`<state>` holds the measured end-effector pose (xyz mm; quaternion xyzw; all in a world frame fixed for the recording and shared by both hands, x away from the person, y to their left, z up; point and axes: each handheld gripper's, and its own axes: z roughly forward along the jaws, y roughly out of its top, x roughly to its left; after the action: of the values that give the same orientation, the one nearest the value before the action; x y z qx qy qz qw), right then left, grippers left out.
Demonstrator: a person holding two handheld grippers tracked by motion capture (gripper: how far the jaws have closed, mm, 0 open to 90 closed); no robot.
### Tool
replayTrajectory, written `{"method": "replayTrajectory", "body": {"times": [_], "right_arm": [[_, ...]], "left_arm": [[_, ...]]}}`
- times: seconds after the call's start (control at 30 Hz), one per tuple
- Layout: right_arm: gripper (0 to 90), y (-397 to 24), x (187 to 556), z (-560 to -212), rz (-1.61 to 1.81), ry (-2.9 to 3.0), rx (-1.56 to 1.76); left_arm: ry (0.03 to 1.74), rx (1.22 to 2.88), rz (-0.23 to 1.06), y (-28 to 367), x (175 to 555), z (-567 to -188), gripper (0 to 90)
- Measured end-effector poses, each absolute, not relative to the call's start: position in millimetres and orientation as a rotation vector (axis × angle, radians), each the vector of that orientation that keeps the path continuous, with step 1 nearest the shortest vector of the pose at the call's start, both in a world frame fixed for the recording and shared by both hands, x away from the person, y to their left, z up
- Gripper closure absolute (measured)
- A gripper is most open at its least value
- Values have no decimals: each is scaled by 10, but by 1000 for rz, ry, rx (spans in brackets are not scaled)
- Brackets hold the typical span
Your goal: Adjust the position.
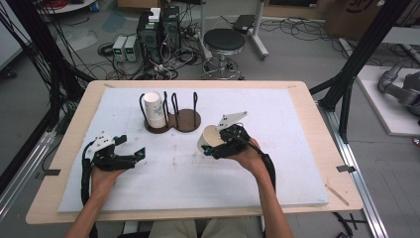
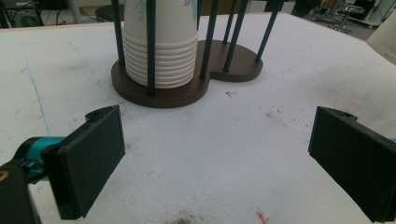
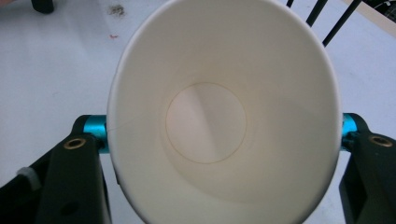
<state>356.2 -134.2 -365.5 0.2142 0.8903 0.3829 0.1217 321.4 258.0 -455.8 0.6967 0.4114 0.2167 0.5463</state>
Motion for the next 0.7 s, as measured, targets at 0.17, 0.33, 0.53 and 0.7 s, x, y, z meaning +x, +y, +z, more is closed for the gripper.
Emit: {"method": "replayTrajectory", "body": {"times": [0.17,0.33,0.53,0.7], "right_arm": [[299,-1334,3578,-3674,1111,2610,620],[297,-1334,3583,-3685,1110,2613,620],[298,-1333,3575,-3681,1114,2615,622],[297,-1340,3572,-3674,1115,2614,623]], "left_arm": [[983,1649,518,2595,3212,-4567,37],[982,1651,521,2592,3211,-4570,37],[978,1648,524,2592,3203,-4572,37],[978,1650,528,2588,3202,-4571,38]]}}
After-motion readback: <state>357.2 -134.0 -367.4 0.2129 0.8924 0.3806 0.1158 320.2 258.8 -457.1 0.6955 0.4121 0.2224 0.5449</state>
